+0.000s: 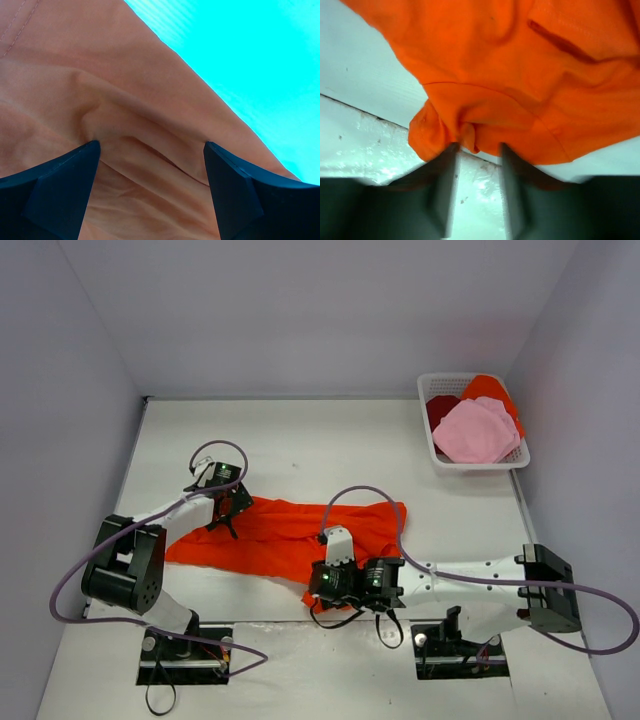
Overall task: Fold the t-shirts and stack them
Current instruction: Fold the tshirt
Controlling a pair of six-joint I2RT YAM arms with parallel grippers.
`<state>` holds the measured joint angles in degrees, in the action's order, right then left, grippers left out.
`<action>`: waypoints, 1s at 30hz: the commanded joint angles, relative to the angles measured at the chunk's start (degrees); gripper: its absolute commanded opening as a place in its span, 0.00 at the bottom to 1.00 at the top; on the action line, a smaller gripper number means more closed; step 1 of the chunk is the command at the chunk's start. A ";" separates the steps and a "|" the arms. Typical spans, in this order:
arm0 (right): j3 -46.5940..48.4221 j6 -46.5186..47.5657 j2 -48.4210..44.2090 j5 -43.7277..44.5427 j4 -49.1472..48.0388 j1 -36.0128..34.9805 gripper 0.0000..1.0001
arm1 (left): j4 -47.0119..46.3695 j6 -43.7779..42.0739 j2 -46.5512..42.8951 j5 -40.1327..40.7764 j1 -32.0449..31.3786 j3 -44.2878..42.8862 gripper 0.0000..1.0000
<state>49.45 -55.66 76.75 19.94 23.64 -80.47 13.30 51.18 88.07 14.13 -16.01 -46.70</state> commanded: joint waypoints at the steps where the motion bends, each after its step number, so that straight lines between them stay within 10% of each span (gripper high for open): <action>1: -0.23 -0.94 1.03 0.80 1.06 -0.48 0.46 | -0.82 -0.29 -2.03 0.02 0.37 0.20 0.80; 6: 0.47 -1.20 6.13 3.25 1.15 -1.01 0.84 | -0.82 -0.55 -2.03 0.19 0.45 0.12 0.80; 30: -1.81 -2.35 0.05 12.05 0.80 12.34 0.85 | -1.17 -1.17 -0.18 0.11 0.72 -0.41 0.80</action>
<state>46.68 -58.65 75.96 28.25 23.83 -70.35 12.93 50.87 88.07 14.15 -15.99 -46.48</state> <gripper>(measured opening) 0.850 0.796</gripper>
